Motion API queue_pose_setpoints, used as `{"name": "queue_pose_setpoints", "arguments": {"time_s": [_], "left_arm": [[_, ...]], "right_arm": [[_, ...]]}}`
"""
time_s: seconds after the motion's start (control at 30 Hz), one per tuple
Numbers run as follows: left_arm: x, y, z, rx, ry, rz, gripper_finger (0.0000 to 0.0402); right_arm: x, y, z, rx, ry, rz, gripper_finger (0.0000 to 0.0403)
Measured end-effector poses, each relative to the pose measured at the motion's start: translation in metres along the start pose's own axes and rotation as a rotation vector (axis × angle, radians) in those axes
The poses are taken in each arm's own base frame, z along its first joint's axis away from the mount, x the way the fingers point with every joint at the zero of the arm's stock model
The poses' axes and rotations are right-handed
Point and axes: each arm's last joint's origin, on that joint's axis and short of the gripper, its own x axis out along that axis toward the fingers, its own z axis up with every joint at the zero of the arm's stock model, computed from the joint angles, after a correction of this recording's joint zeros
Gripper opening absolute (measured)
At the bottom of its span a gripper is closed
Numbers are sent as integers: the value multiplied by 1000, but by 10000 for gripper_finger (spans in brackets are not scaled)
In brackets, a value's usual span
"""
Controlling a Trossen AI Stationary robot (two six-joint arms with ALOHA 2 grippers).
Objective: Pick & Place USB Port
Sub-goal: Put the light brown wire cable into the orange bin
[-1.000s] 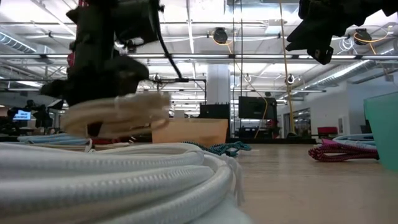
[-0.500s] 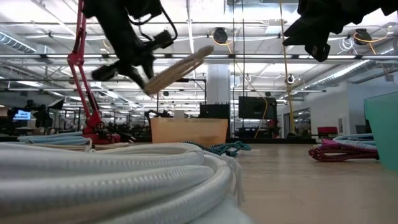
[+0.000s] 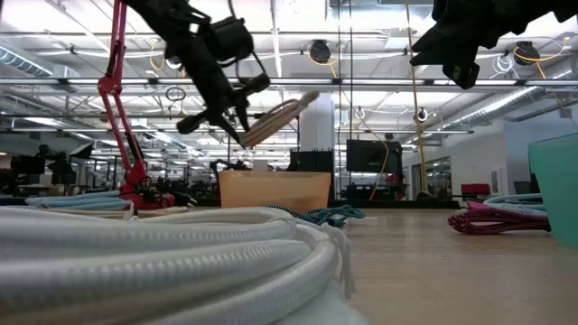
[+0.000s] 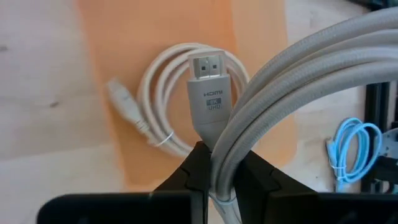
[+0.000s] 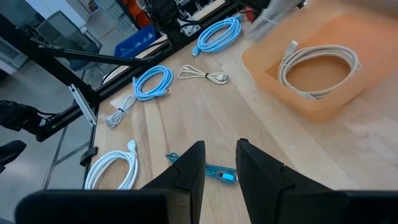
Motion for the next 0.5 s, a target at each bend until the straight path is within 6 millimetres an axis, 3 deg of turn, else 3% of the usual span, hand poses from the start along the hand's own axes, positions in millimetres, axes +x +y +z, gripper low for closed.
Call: {"name": "queue_pose_setpoints", "arguments": {"time_s": [0.3, 0.5], "left_arm": [[29, -25, 10, 161, 163, 276, 43], [40, -21, 14, 157, 186, 320, 43]], "right_arm": [[0, 0, 0, -3, 2, -1, 84], [0, 0, 0, -3, 5, 1, 84]]}}
